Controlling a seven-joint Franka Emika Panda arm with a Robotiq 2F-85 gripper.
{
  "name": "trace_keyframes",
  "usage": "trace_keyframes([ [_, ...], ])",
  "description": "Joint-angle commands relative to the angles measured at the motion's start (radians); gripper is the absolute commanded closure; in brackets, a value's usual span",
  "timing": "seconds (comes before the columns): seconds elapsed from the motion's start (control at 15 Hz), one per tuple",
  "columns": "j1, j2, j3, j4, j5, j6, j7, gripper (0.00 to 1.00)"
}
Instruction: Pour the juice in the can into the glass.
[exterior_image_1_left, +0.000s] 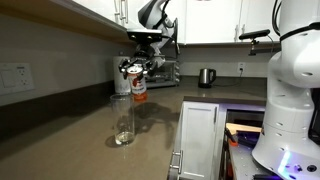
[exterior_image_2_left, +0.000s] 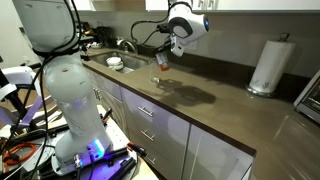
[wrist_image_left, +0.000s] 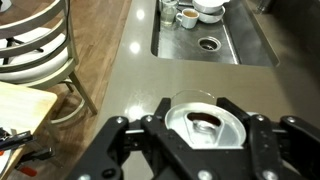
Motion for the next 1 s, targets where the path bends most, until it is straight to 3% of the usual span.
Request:
trace_keyframes([
  [0.0, 0.014, -0.049, 0.016, -0.014, -0.028, 0.038, 0.081, 0.73],
  [0.67, 0.019, -0.047, 0.039, -0.006, -0.081, 0.078, 0.175, 0.73],
  [0.73, 0.011, -0.015, 0.033, 0.002, -0.055, 0.056, 0.122, 0.73],
  [0.8, 0.011, -0.014, 0.033, 0.002, -0.055, 0.056, 0.122, 0.48],
  [0.93, 0.011, -0.008, 0.033, 0.002, -0.055, 0.056, 0.122, 0.48],
])
